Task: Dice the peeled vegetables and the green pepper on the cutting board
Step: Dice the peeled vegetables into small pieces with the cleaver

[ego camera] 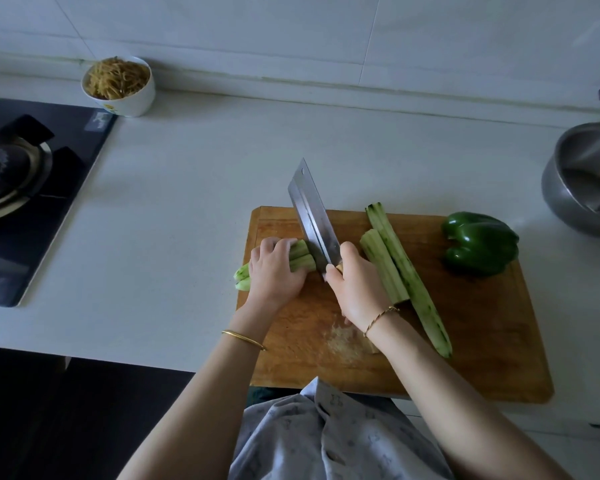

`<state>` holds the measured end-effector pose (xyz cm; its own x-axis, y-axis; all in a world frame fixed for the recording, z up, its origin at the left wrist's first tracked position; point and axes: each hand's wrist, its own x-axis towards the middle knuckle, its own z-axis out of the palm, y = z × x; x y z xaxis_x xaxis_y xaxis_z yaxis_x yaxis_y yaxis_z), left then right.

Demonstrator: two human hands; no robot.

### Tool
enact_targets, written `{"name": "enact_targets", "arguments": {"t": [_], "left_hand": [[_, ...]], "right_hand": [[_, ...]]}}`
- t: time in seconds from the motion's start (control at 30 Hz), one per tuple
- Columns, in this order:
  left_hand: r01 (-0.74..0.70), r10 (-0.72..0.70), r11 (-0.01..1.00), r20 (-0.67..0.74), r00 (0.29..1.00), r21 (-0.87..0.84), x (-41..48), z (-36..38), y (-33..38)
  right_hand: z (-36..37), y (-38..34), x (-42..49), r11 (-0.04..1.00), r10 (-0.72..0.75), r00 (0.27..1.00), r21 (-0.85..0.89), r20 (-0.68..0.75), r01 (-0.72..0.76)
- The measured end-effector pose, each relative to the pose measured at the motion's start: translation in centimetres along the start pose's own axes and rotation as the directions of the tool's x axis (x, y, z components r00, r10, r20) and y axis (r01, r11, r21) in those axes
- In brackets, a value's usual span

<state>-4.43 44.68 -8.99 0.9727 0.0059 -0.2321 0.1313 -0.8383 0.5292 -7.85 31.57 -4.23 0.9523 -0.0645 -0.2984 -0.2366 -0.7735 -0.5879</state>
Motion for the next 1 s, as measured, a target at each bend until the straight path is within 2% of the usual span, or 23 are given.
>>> {"name": "enact_targets", "arguments": {"t": [0.17, 0.33, 0.6, 0.7, 0.83, 1.0], "left_hand": [[0.027, -0.027, 1.0, -0.006, 1.0, 0.002, -0.1, 0.0, 0.0], [0.01, -0.01, 1.0, -0.017, 1.0, -0.014, -0.1, 0.1, -0.1], [-0.001, 0.0, 1.0, -0.028, 1.0, -0.009, 0.0, 0.4, -0.2], [-0.003, 0.002, 1.0, -0.03, 1.0, -0.015, 0.0, 0.5, -0.3], [-0.001, 0.001, 1.0, -0.027, 1.0, -0.017, 0.1, 0.4, -0.4], [0.011, -0.011, 1.0, -0.023, 1.0, -0.015, 0.1, 0.4, -0.4]], "right_hand": [[-0.7, -0.7, -0.5, 0.999, -0.044, 0.999, -0.004, -0.006, 0.044], [-0.6, -0.8, -0.6, 0.996, -0.022, 0.999, -0.081, 0.033, 0.024], [-0.8, -0.9, 0.4, 0.996, 0.001, 0.994, -0.091, 0.109, 0.009], [0.2, -0.7, 0.4, 0.993, -0.001, 0.997, -0.114, 0.082, 0.011], [0.5, -0.1, 0.1, 0.999, 0.026, 0.999, -0.022, 0.03, -0.026], [-0.1, -0.3, -0.5, 1.0, 0.001, 1.0, 0.007, -0.004, -0.001]]}}
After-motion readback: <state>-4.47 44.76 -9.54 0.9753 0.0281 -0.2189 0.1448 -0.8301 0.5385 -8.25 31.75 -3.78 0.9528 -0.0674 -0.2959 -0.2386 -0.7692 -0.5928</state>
